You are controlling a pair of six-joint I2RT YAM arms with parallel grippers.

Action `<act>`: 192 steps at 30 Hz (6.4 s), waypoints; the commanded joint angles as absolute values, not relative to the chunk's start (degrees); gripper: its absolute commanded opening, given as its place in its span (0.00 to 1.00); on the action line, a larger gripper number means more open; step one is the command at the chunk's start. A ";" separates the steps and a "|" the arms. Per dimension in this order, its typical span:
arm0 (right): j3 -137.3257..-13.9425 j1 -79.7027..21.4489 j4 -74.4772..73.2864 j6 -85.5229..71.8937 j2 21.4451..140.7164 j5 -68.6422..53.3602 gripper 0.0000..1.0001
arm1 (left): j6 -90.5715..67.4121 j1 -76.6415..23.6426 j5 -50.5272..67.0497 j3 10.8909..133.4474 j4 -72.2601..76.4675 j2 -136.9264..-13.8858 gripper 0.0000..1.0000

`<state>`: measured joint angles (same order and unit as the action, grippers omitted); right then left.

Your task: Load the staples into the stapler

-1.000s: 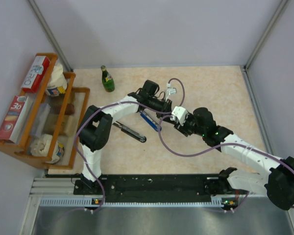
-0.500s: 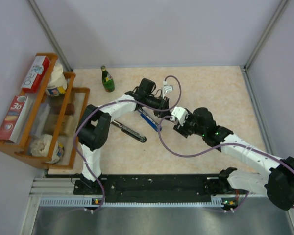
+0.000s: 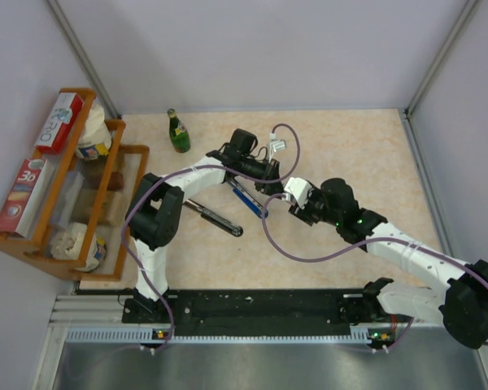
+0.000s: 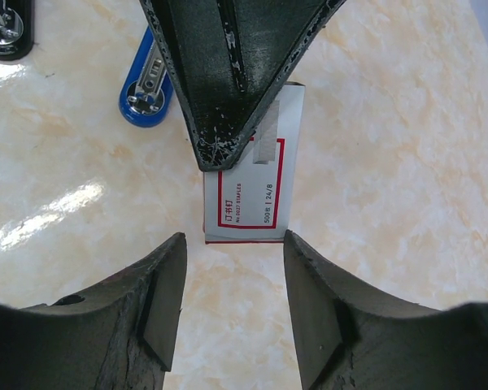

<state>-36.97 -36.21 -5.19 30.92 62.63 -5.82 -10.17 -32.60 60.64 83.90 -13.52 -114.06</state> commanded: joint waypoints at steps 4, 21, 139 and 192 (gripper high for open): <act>-36.56 -35.86 -0.79 33.13 62.40 -4.22 0.50 | -10.63 -32.52 63.46 84.73 -11.25 -113.29 0.24; -35.95 -35.77 -0.44 33.75 63.11 -3.78 0.56 | -10.72 -32.52 64.07 84.73 -10.90 -112.68 0.23; -38.06 -29.53 -5.45 33.58 66.97 -3.25 0.35 | -22.85 -22.24 66.71 79.54 3.60 -106.35 0.00; -39.55 -18.72 -15.91 39.72 78.66 -8.97 0.36 | -19.51 -25.40 53.00 102.30 -16.78 -129.73 0.67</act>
